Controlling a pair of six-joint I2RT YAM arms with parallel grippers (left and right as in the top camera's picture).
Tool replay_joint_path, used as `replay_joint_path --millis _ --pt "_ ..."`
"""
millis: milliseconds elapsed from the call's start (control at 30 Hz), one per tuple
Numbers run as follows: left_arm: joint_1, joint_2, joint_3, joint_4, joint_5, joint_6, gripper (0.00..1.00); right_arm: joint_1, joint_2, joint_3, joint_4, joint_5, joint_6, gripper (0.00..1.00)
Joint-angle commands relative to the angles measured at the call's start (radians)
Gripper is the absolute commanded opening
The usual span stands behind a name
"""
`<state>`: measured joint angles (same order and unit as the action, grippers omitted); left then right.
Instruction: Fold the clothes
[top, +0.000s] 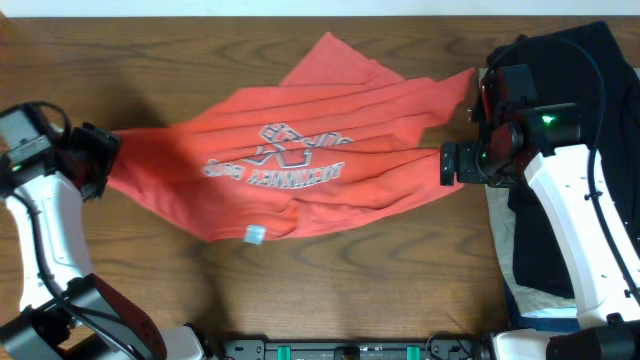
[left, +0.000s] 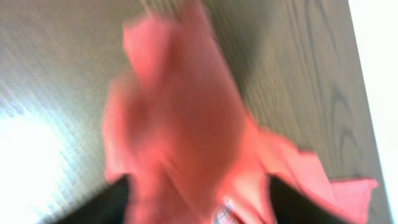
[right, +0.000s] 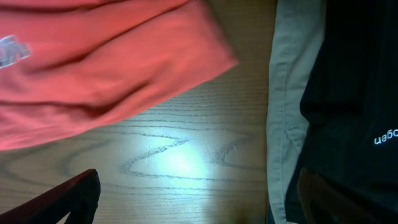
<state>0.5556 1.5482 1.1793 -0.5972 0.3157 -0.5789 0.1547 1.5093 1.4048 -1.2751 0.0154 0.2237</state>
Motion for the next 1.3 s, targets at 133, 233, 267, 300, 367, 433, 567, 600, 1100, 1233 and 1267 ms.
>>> replay_joint_path --millis 133,233,267,300,367,433,567,600,1100,1233,1267 --pt "-0.089 -0.005 -0.023 -0.325 0.122 0.022 0.98 -0.006 -0.006 0.001 0.005 0.011 -0.003 0.99" --pt "-0.195 -0.005 -0.071 -0.379 0.122 0.022 0.98 -0.004 -0.006 0.001 0.01 0.01 -0.003 0.99" --pt "-0.241 -0.005 -0.093 -0.377 0.122 0.021 0.98 -0.004 -0.006 0.001 0.011 0.011 -0.003 0.99" --pt "-0.282 -0.005 -0.115 -0.37 0.122 0.02 0.98 -0.004 -0.006 0.001 0.01 0.01 -0.003 0.99" --pt "-0.377 -0.004 -0.162 -0.346 0.122 -0.003 0.98 -0.004 -0.006 0.001 0.008 0.01 -0.003 0.99" --pt "-0.473 0.0 -0.21 -0.299 0.122 -0.043 0.98 -0.004 -0.006 0.001 0.006 0.01 -0.003 0.99" --pt "-0.653 0.017 -0.312 -0.127 0.119 -0.151 0.99 -0.004 -0.006 0.001 0.006 0.01 -0.003 0.99" --pt "-0.684 0.023 -0.325 -0.098 0.119 -0.171 1.0 -0.004 -0.006 0.001 0.006 0.01 -0.003 0.99" --pt "-0.838 0.06 -0.36 -0.033 -0.087 -0.201 0.06 -0.004 -0.006 0.001 -0.001 0.011 -0.004 0.99" --pt "-0.695 0.05 -0.335 -0.143 -0.174 -0.1 0.06 -0.004 -0.006 0.001 -0.001 0.011 -0.004 0.99" --pt "-0.646 0.046 -0.315 -0.177 -0.212 -0.084 0.06 -0.004 -0.006 0.001 -0.001 0.011 -0.004 0.99"
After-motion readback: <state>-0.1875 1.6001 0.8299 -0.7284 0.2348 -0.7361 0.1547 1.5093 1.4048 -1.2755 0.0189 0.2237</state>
